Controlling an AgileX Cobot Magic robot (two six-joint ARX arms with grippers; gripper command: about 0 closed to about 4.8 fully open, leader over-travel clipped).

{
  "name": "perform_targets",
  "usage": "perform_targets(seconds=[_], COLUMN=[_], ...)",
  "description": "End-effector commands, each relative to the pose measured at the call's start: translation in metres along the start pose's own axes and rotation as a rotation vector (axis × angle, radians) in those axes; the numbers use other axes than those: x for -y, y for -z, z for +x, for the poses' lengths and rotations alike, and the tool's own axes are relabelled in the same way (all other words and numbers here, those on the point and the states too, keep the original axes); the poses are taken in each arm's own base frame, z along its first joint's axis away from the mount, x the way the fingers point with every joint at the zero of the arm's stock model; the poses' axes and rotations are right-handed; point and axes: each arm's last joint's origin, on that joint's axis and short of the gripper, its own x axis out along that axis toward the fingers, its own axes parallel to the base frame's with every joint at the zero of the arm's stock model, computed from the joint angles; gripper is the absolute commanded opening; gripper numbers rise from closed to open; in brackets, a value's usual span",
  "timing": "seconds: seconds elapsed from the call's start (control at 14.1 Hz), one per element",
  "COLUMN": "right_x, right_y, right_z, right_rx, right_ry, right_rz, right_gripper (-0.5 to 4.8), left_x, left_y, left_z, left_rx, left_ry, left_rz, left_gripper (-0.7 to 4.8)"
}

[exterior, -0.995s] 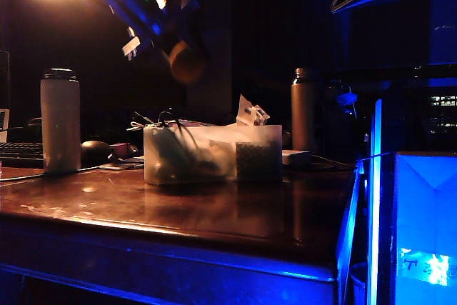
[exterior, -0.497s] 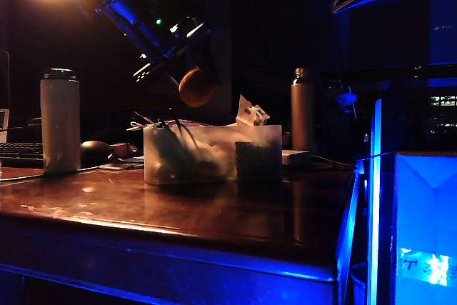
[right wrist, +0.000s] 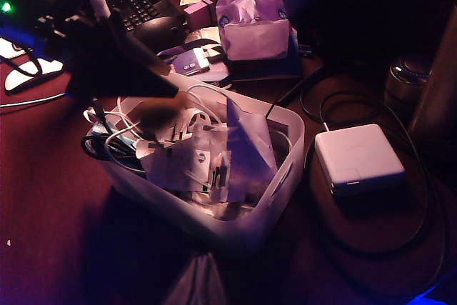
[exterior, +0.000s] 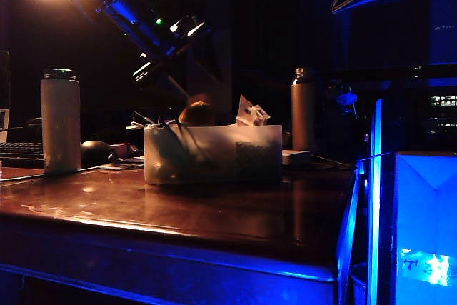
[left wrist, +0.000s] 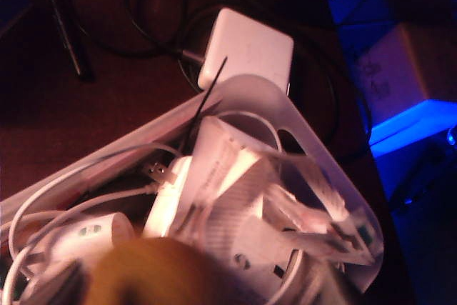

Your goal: Pick up the kiwi and place it into the translucent box.

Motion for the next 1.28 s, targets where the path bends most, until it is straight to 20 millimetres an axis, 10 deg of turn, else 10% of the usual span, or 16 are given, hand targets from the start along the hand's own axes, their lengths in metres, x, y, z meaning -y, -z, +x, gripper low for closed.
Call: perform_targets(seconds=[0.07, 0.14, 0.28, 0.64, 0.99, 1.28], right_x=[-0.001, -0.001, 0.000, -0.009, -0.058, -0.081], right_y=[-0.004, -0.004, -0.004, -0.014, -0.043, -0.021], right_z=[-0.002, -0.002, -0.002, -0.020, -0.107, -0.146], right_rx=[0.019, 0.019, 0.014, 0.065, 0.311, 0.295], right_ry=[0.001, 0.002, 0.048, 0.078, 0.129, 0.183], right_rz=[-0.015, -0.015, -0.014, -0.035, -0.168, -0.161], right_gripper=[-0.01, -0.01, -0.01, -0.01, -0.01, -0.01], left_x=[0.002, 0.003, 0.005, 0.043, 0.121, 0.172], left_y=[-0.004, -0.004, -0.006, -0.034, -0.045, 0.011], left_z=[-0.003, -0.003, -0.006, -0.081, -0.252, -0.376], left_rx=[0.022, 0.022, 0.038, 0.195, 0.586, 0.726], left_ry=[0.003, 0.004, 0.029, 0.052, -0.020, -0.099], left_rz=[0.011, 0.011, 0.028, 0.151, 0.301, 0.367], left_gripper=[4.69, 3.67, -0.06, -0.04, -0.04, -0.04])
